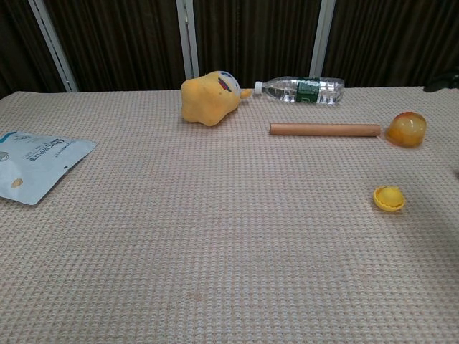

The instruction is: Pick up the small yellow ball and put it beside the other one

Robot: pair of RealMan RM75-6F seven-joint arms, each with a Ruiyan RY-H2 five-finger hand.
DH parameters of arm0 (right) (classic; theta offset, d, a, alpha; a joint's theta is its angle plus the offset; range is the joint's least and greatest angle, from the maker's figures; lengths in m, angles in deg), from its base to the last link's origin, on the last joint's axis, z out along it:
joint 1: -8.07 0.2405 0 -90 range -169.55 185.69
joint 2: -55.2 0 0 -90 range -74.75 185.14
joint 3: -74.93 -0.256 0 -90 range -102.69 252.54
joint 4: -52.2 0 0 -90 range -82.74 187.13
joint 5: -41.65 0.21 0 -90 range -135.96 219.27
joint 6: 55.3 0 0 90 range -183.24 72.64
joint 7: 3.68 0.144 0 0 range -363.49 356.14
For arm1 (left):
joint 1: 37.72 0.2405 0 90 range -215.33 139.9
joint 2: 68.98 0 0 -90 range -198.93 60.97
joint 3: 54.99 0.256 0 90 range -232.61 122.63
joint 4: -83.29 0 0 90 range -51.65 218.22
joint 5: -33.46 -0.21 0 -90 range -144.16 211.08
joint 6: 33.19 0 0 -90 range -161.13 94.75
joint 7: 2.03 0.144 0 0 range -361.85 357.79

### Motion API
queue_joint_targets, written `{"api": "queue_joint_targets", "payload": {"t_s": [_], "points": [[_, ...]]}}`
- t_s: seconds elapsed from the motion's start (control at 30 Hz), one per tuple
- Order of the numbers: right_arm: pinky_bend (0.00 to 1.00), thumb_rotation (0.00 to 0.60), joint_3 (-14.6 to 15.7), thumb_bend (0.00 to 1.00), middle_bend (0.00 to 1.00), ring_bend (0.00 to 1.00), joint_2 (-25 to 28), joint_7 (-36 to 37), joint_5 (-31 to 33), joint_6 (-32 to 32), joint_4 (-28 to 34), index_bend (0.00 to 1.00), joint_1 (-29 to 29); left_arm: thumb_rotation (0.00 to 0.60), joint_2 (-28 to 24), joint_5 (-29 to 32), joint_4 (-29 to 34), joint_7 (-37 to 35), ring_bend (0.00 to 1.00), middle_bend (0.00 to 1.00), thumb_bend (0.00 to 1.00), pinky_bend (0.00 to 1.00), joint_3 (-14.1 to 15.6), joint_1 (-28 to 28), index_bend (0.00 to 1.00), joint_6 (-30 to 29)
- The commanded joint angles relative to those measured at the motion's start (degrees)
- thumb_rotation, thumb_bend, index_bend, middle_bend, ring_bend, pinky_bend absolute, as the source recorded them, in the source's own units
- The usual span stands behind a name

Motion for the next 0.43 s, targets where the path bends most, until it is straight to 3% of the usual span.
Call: {"api": "queue_joint_targets", "payload": {"t_s": [0.03, 0.2, 0.43], "points": [[0.00, 0.600, 3.5, 0.00, 0.00, 0.00, 7.3, 3.7, -5.7, 5.2, 4.6, 0.06, -5.0, 0.600, -0.1, 0.1, 0.1, -0.3, 0.00, 0.00, 0.00, 0.18, 0.0, 0.0, 0.00, 0.1], [0.00, 0.600, 5.7, 0.00, 0.00, 0.00, 10.1, 6.8, -9.9, 10.8, 1.8, 0.05, -9.7, 0.600, -0.1, -0.2, 0.0, 0.0, 0.00, 0.00, 0.00, 0.18, 0.1, -0.2, 0.00, 0.3], [0.00, 0.600, 5.9, 0.00, 0.00, 0.00, 6.9, 11.5, -10.5, 15.2, -7.8, 0.03, -14.2, 0.600, -0.3, 0.1, 0.7, 0.5, 0.00, 0.00, 0.00, 0.18, 0.0, -0.4, 0.00, 0.8]]}}
